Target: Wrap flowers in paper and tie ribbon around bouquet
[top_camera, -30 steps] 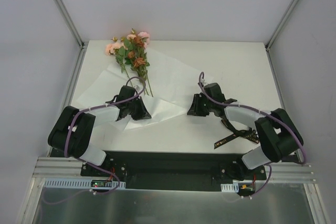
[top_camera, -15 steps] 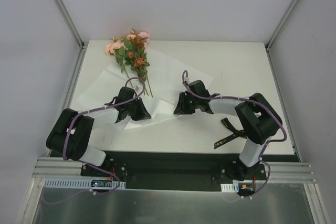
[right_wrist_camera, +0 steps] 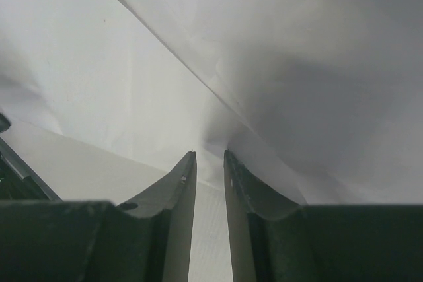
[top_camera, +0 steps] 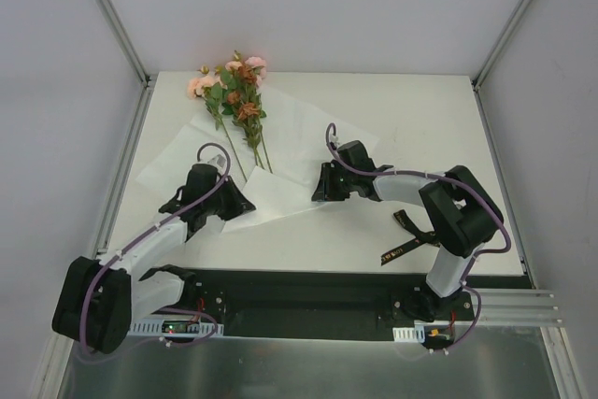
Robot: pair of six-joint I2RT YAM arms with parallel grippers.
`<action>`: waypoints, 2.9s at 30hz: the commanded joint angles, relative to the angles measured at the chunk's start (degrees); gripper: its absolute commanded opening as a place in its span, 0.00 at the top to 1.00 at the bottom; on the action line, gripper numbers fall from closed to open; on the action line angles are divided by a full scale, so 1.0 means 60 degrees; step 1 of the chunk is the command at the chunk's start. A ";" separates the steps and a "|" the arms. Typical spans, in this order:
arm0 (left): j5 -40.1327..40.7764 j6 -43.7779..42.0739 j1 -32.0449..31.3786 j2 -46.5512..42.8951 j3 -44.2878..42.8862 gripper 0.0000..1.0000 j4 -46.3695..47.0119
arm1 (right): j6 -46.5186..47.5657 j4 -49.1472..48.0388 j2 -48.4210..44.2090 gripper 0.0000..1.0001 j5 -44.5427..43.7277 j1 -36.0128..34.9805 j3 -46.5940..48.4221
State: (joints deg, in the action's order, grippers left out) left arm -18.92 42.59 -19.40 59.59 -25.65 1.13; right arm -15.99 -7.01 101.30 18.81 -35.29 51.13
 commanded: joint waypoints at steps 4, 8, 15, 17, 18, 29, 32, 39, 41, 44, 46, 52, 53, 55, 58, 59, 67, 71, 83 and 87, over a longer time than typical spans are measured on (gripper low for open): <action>0.1160 0.0328 0.0596 0.1375 0.0320 1.00 -0.0802 | 0.0204 0.0172 -0.0037 0.73 -0.0278 -0.0154 -0.0041; 0.1731 0.1338 0.0684 0.1304 0.0671 1.00 -0.1402 | 0.0145 0.0157 0.0050 0.73 -0.0264 -0.0154 0.0003; 0.2259 0.2086 0.0889 0.1274 0.0891 1.00 -0.2428 | 0.0116 0.0127 0.0110 0.73 -0.0205 -0.0168 0.0091; 0.2639 0.2465 0.1006 0.1201 0.0803 1.00 -0.2894 | 0.0160 0.0142 0.0110 0.73 -0.0220 -0.0168 0.0091; 0.2727 0.2525 0.1079 0.1157 0.0789 1.00 -0.3014 | 0.0160 0.0157 0.0110 0.73 -0.0234 -0.0154 0.0076; 0.2084 0.2526 0.1270 0.1084 0.0657 1.00 -0.3381 | 0.0760 0.1123 -0.0138 0.69 -0.0644 -0.0299 0.0720; 0.2157 0.2307 0.1270 0.1156 0.0394 1.00 -0.3366 | 0.1199 0.1999 -0.0388 0.66 -0.1244 -0.0956 0.1551; 0.2069 0.2540 0.1270 0.1084 0.0437 1.00 -0.3337 | 0.1156 0.2341 0.1100 0.51 -0.0781 -0.2350 0.4687; 0.1996 0.2614 0.1270 0.0996 0.0525 1.00 -0.3322 | 0.0880 0.2018 0.1805 0.51 -0.0295 -0.2511 0.5492; 0.2025 0.2716 0.1270 0.0718 0.0642 1.00 -0.3293 | 0.0658 0.1944 0.3183 0.59 0.0102 -0.2527 0.7089; 0.2025 0.2964 0.1270 0.0440 0.0860 1.00 -0.3264 | 0.0643 0.2074 0.4175 0.65 0.0366 -0.2542 0.8232; 0.1952 0.3054 0.1270 0.0117 0.1096 1.00 -0.3074 | 0.1096 0.2821 0.5616 0.82 0.0645 -0.2630 1.0005; 0.1923 0.3053 0.1270 0.0131 0.1082 1.00 -0.3059 | 0.1170 0.2939 0.5806 0.83 0.0558 -0.2644 1.0095; 0.1849 0.3053 0.1255 0.0160 0.1081 1.00 -0.3000 | 0.1461 0.3246 0.5925 0.83 0.0279 -0.2630 1.0271; 0.1820 0.3024 0.1255 0.0175 0.1096 1.00 -0.2971 | 0.1683 0.3757 0.5925 0.84 -0.0466 -0.2600 1.0272; 0.1820 0.3024 0.1255 0.0175 0.1096 1.00 -0.2956 | 0.1669 0.3876 0.5910 0.84 -0.0730 -0.2571 1.0199; 0.1703 0.2878 0.1255 0.0073 0.1096 1.00 -0.2942 | 0.1947 0.3950 0.4947 0.77 0.0159 -0.2556 1.0037; 0.1688 0.2936 0.1270 -0.0132 0.1096 1.00 -0.2942 | 0.1699 0.3718 0.3398 0.60 0.0658 -0.2819 0.9088; 0.1307 0.2921 0.1256 -0.0440 0.0979 1.00 -0.2956 | 0.0849 0.1754 0.2086 0.62 0.0366 -0.3449 0.5379; 0.1015 0.3024 0.1270 -0.0469 0.0848 1.00 -0.3000 | 0.0586 0.1563 0.2526 0.87 -0.0319 -0.3567 0.5292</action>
State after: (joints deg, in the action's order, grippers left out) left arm -10.41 60.53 -12.27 57.56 -20.03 -15.05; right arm -9.87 5.63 114.28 20.23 -56.23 83.85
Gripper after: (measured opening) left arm 0.002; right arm 0.213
